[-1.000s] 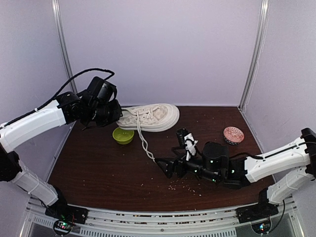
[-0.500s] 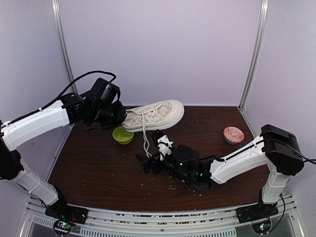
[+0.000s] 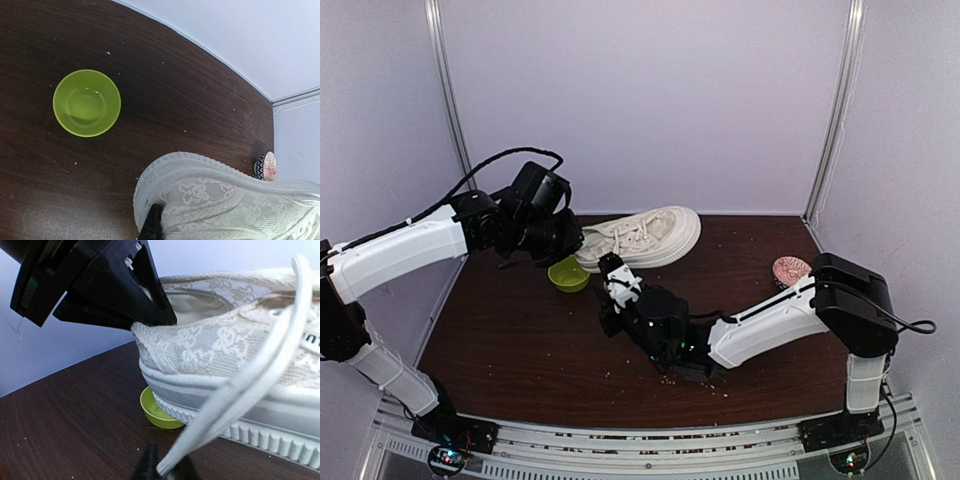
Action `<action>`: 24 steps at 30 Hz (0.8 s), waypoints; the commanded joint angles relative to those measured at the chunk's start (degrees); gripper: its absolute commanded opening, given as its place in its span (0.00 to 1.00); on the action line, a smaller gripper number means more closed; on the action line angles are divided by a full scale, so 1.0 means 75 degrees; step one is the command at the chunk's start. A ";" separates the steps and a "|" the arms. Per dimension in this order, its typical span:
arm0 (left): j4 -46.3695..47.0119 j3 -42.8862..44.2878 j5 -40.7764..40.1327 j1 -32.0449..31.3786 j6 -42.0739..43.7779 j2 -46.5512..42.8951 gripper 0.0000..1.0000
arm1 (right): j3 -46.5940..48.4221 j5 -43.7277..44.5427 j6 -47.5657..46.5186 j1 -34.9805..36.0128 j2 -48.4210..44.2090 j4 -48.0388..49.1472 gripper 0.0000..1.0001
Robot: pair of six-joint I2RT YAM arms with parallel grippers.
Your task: Tie the shoes
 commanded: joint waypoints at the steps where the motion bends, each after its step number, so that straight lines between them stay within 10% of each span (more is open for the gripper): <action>1: 0.0792 -0.0017 -0.0451 -0.0038 -0.0238 -0.0457 0.00 | -0.0295 -0.0133 0.0273 0.0025 -0.0732 -0.1023 0.00; 6: 0.0424 -0.0386 -0.1307 -0.0026 -0.0510 -0.0859 0.00 | -0.2546 -0.0692 0.0941 0.0038 -0.2894 -0.1191 0.00; 12: 0.0488 -0.1027 -0.1016 -0.0074 -0.0942 -0.0617 0.00 | -0.2777 -0.0221 0.2025 -0.0097 -0.4788 -0.4289 0.00; 24: 0.1326 -0.1651 -0.0124 -0.1426 -0.2200 0.0618 0.07 | -0.1621 -0.1501 0.3581 -0.1591 -0.4050 -0.7027 0.00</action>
